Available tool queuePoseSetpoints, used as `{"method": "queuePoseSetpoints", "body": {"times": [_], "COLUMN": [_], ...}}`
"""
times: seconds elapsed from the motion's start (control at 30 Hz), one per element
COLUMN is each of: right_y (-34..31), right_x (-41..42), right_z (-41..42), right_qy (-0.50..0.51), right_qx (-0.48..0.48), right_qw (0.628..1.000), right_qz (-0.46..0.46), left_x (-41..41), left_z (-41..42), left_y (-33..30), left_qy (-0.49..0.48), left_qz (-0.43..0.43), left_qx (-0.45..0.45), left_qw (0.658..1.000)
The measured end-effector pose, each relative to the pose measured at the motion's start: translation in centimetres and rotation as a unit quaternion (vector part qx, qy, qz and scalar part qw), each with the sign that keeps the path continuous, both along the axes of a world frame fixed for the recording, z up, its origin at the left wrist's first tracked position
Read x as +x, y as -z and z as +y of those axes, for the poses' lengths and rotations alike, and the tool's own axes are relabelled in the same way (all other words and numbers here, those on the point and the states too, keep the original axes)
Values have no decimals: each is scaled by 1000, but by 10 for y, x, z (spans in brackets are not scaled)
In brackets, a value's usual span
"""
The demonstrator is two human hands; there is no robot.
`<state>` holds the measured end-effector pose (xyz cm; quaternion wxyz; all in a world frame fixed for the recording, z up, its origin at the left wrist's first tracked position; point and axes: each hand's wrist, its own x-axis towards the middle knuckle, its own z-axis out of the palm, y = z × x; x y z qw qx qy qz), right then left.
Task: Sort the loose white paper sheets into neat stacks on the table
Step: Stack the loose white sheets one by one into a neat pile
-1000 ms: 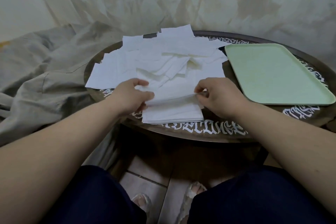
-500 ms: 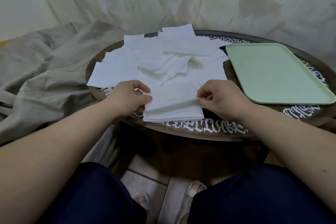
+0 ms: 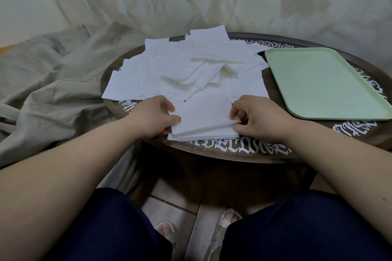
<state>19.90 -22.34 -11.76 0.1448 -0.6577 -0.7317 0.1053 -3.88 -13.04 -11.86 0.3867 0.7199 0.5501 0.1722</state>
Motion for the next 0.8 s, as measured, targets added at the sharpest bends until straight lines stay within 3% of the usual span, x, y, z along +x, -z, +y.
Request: {"method": "queuePoseSetpoints", "body": {"times": [0.47,0.6,0.7,0.8], "right_y": [3,5,6,6], "right_x": [-4,-3,-3,-3], "right_z": [4,5,4,2], "right_qy": [-32,-31,-14,4], "right_qx": [83,121,134,140], "right_qw": [996,992,991,990], "right_qz": [-14,-3,4,12], "left_x": [1,0,3,8], "left_z": [-2,-1,-10,-15], "left_y": [0,-6,-17,-17], "left_qy": [-11,-16,83,201], "left_qz": [2,39,58,141], "left_qx": [8,140,224,246], "left_qw": [1000,989,969,938]}}
